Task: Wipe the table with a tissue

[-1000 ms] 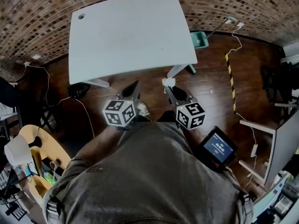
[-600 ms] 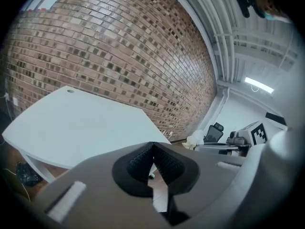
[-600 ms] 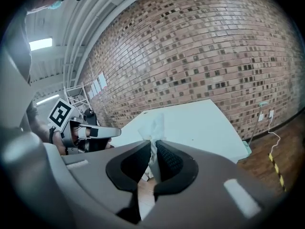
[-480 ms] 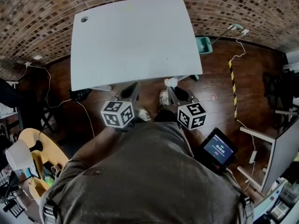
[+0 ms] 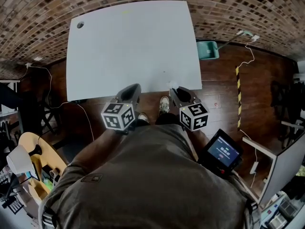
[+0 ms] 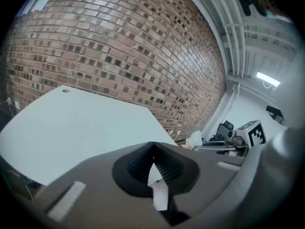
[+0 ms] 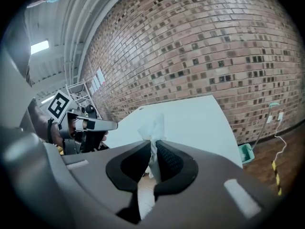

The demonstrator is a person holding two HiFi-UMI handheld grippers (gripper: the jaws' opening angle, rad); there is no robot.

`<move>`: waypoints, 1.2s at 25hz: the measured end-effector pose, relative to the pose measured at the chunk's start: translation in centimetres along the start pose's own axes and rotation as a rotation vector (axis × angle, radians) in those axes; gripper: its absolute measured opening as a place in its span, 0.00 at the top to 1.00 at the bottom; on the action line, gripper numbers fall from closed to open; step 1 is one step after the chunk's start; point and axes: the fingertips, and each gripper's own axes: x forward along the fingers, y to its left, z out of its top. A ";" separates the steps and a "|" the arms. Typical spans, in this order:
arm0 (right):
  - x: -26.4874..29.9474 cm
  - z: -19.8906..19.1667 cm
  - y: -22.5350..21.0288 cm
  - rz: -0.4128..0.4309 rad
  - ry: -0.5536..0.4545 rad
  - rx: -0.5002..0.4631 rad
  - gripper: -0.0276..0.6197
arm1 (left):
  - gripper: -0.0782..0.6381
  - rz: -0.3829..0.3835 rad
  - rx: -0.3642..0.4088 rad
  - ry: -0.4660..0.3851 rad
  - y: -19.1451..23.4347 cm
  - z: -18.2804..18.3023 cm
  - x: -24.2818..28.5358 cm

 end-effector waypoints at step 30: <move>9.3 -2.1 -8.9 0.001 0.292 -0.137 0.89 | 0.89 0.121 -0.100 0.125 4.2 -1.9 7.5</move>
